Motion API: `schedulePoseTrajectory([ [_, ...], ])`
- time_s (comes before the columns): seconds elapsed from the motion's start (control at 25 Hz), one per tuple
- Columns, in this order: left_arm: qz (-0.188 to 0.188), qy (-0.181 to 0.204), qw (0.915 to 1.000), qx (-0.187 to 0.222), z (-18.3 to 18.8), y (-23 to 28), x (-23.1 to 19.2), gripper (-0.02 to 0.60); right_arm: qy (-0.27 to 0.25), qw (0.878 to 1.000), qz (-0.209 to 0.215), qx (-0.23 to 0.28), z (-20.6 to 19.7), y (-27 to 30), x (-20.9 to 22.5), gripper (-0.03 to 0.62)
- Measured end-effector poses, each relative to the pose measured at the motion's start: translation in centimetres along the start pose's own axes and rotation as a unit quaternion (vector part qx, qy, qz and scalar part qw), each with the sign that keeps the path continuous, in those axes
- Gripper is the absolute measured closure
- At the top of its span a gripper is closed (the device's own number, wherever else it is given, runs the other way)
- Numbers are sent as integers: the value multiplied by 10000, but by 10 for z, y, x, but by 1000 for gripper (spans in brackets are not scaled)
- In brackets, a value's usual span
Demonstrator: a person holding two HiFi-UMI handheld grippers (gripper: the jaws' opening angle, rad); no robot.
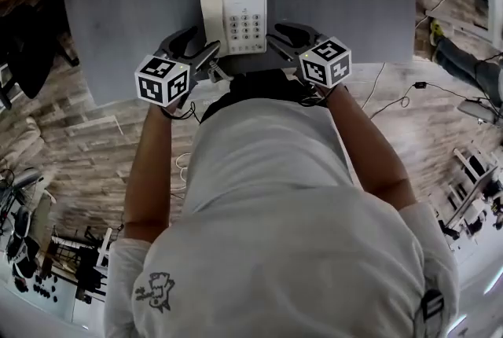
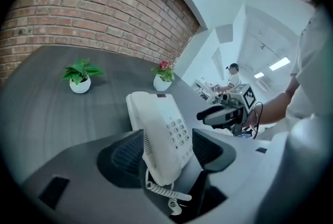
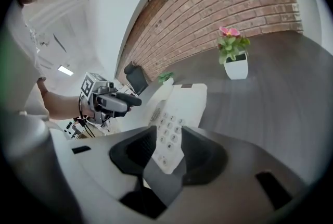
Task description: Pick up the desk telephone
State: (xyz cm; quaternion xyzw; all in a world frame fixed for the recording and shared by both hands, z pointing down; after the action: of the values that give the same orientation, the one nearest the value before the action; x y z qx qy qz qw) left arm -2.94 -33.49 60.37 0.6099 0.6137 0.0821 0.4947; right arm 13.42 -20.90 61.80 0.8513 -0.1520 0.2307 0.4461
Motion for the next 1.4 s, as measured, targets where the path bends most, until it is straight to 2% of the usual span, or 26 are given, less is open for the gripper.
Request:
schedulePoseTrajectory([
  [0.32, -217, -555, 9982, -6, -4, 23, -25, 275, 380, 9984, 184, -364, -15, 32, 25, 442],
  [0.64, -702, -835, 9940, -80, -10, 43, -32, 273, 495, 9965, 443, -505, -16, 43, 36, 450],
  [0.92, -874, -942, 9917, -75, -12, 50, -36, 272, 504, 9951, 609, -597, -16, 51, 39, 457],
  [1.04, -1056, -1055, 9888, 40, -14, 52, -37, 272, 562, 9935, 770, -623, -17, 53, 36, 493],
  [1.2, -1257, -1186, 9847, 207, -16, 53, -40, 267, 667, 9918, 902, -614, -16, 54, 36, 496],
  [1.32, -1248, -1167, 9851, 209, -14, 53, -39, 267, 791, 9901, 981, -623, -15, 53, 37, 500],
  [1.4, -1086, -1161, 9870, 255, -11, 51, -38, 276, 822, 9891, 1030, -660, -13, 51, 35, 510],
])
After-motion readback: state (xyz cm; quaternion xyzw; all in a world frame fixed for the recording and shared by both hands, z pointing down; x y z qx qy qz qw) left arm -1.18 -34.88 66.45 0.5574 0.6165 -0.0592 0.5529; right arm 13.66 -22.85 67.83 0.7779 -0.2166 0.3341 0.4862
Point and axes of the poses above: the fingertips, and each gripper's own axes: y forward along the fingers, x to its right, z out of its top, the point moved 4 cm from there along -y, backward along the fingers, and after that the axes turned 10 degrees about -x, right-handed, at the moved point
